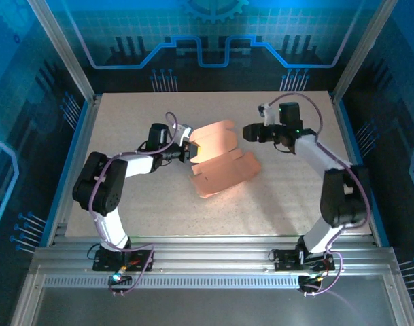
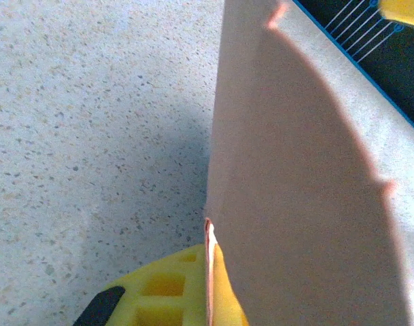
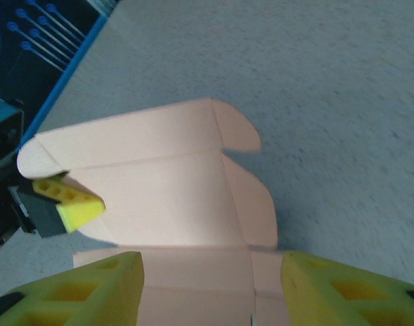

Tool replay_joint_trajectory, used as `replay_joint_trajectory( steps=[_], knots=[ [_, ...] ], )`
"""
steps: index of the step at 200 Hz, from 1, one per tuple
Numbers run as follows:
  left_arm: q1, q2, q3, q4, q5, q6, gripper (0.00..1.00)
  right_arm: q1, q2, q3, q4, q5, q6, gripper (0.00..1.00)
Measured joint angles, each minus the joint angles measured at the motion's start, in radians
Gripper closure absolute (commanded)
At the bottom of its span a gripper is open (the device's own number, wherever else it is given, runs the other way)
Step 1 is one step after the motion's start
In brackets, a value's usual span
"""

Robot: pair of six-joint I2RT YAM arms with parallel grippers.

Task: Fold the paper box

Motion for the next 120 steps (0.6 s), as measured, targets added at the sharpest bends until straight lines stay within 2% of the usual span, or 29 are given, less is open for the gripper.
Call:
replay_joint_trajectory(
  steps=[27,59,95,120],
  knots=[
    [-0.010,-0.012,-0.028,0.044,-0.022,0.031,1.00,0.037,-0.190,-0.193,-0.027,0.132,0.075,0.51],
    [-0.026,-0.027,-0.109,0.152,-0.030,0.060,1.00,0.166,-0.351,-0.429,-0.089,0.188,0.164,0.56],
    [-0.051,-0.040,-0.134,0.211,-0.030,0.079,1.00,0.323,-0.326,-0.491,-0.114,0.209,0.227,0.63],
    [-0.063,-0.069,-0.141,0.236,-0.025,0.081,1.00,0.357,-0.243,-0.491,-0.078,0.210,0.258,0.67]
  ],
)
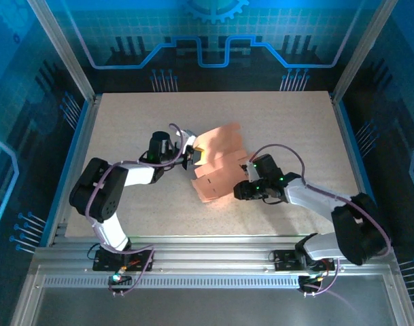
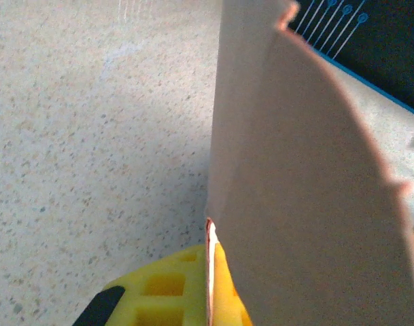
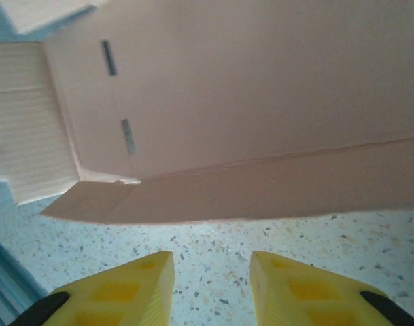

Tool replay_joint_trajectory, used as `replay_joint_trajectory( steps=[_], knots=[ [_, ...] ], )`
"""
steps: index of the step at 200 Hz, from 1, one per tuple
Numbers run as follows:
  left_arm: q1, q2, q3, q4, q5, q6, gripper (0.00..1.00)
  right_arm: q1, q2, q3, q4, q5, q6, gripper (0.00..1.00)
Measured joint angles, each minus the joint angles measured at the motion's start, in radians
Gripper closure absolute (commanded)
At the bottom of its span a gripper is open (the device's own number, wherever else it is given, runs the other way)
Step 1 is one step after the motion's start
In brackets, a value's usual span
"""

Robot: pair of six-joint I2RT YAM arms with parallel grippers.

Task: Fold the paper box

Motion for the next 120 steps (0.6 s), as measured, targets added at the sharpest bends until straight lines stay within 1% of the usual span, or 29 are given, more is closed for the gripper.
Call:
replay_joint_trajectory(
  steps=[19,40,60,89,112,120],
  knots=[
    [-0.007,-0.025,0.000,0.004,0.010,0.005,1.00,0.000,0.055,0.000,0.023,0.003,0.013,0.68],
    [-0.010,-0.037,0.000,0.002,0.011,0.027,1.00,0.000,0.082,0.016,0.035,0.000,0.021,0.68],
    [-0.010,-0.037,-0.001,-0.007,0.002,0.046,1.00,0.000,0.068,0.020,0.053,-0.002,0.027,0.64],
    [-0.010,-0.037,-0.005,-0.007,-0.001,0.052,1.00,-0.001,0.007,0.014,0.050,0.004,0.028,0.65],
    [-0.010,-0.036,-0.005,-0.006,-0.001,0.049,1.00,-0.001,0.031,0.079,0.026,0.001,0.020,0.66],
    [-0.010,-0.034,-0.005,-0.006,-0.001,0.045,0.99,-0.001,0.052,0.121,0.021,0.000,0.016,0.67]
  ],
)
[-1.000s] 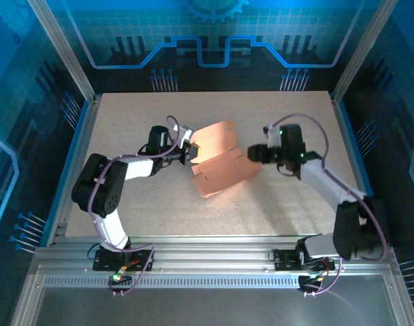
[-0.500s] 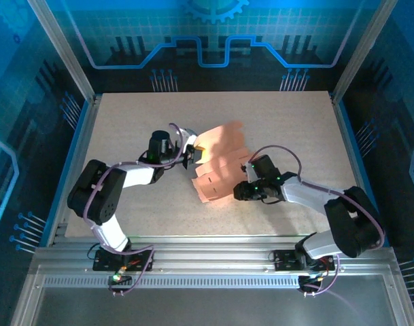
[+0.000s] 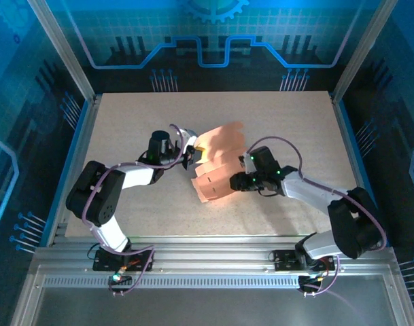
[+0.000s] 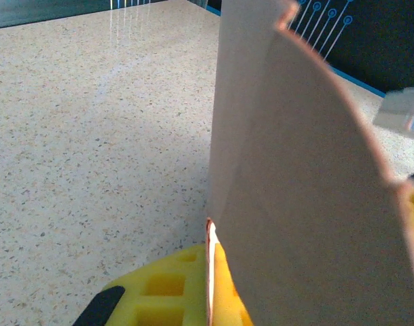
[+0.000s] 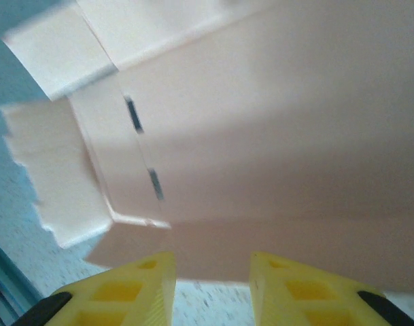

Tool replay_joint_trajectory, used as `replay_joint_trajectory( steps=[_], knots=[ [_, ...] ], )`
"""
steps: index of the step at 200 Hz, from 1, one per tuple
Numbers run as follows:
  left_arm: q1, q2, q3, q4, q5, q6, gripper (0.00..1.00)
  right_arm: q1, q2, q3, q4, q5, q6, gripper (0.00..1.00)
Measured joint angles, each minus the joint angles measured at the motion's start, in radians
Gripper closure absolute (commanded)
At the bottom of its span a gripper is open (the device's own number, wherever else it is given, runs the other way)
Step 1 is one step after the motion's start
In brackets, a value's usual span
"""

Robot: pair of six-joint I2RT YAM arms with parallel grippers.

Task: Fold the paper box

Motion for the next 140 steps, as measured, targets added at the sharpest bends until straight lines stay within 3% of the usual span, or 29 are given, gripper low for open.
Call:
replay_joint_trajectory(
  steps=[40,60,89,112,140],
  knots=[
    [0.000,0.032,0.000,0.003,0.000,-0.061,1.00,0.000,0.208,0.273,0.018,-0.020,-0.010,0.71],
    [0.000,0.043,0.000,0.006,0.000,-0.101,1.00,0.000,0.279,0.310,0.051,-0.027,0.021,0.60],
    [0.000,0.043,0.000,0.015,-0.010,-0.100,1.00,-0.016,0.266,0.314,0.042,-0.019,0.083,0.32],
    [0.000,0.043,0.000,0.010,-0.030,-0.079,1.00,-0.048,0.216,0.370,-0.044,0.012,0.142,0.31],
    [-0.003,0.043,0.000,0.010,-0.050,-0.048,1.00,-0.078,0.207,0.569,-0.203,0.044,0.267,0.30]
  ],
)
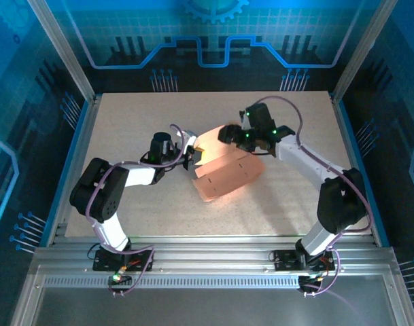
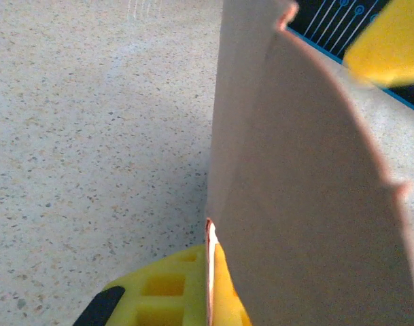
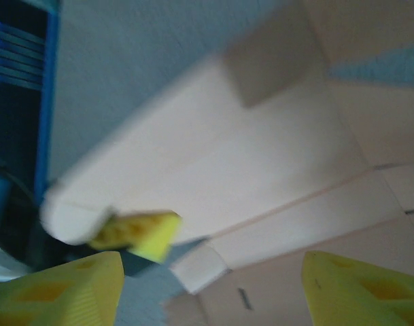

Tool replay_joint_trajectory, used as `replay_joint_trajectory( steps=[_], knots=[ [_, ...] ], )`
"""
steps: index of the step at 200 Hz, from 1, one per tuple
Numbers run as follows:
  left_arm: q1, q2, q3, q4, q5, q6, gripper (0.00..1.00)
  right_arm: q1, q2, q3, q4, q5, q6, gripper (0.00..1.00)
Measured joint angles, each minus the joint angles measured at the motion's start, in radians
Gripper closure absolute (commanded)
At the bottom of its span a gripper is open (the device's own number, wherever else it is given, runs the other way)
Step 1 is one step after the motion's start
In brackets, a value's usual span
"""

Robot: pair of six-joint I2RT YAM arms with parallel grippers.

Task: Fold the paper box

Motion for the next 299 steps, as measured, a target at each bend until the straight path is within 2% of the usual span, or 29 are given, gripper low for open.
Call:
replay_joint_trajectory(
  steps=[12,30,51,91,126,135,145,150,159,171,181,247,299],
  knots=[
    [-0.005,0.000,0.000,0.000,-0.011,0.021,1.00,-0.010,0.014,0.085,-0.050,-0.011,0.063,0.31],
    [-0.023,-0.006,-0.003,-0.006,-0.040,0.069,1.00,-0.020,0.059,0.202,-0.129,-0.023,0.158,0.39],
    [-0.062,-0.032,-0.008,-0.033,-0.089,0.141,1.00,-0.025,0.129,0.312,-0.241,-0.035,0.246,0.41],
    [-0.105,-0.072,-0.008,-0.042,-0.147,0.227,1.00,-0.040,0.230,0.359,-0.356,-0.108,0.360,0.40],
    [-0.105,-0.081,-0.019,-0.043,-0.171,0.263,1.00,-0.040,0.246,0.359,-0.393,-0.138,0.409,0.79],
    [-0.105,-0.082,-0.024,-0.042,-0.175,0.267,1.00,-0.040,0.246,0.359,-0.396,-0.142,0.407,0.85],
    [-0.105,-0.083,-0.030,-0.040,-0.174,0.269,0.92,-0.040,0.246,0.359,-0.403,-0.142,0.422,0.91],
    [-0.105,-0.083,-0.031,-0.038,-0.174,0.270,0.79,-0.040,0.246,0.359,-0.405,-0.142,0.425,0.92],
    [-0.106,-0.083,-0.032,-0.035,-0.174,0.274,0.61,-0.042,0.246,0.359,-0.406,-0.142,0.430,0.93],
    [-0.106,-0.083,-0.032,-0.049,-0.178,0.264,0.49,-0.045,0.246,0.359,-0.406,-0.151,0.430,0.96],
    [-0.106,-0.083,-0.032,-0.064,-0.180,0.255,0.44,-0.045,0.246,0.359,-0.407,-0.151,0.427,0.98],
    [-0.095,-0.070,0.029,-0.222,-0.197,0.045,0.40,-0.054,0.244,0.357,-0.403,-0.142,0.434,0.97],
    [-0.093,0.023,0.112,-0.318,-0.185,-0.142,0.44,-0.064,0.240,0.352,-0.370,-0.134,0.464,0.97]
  ],
)
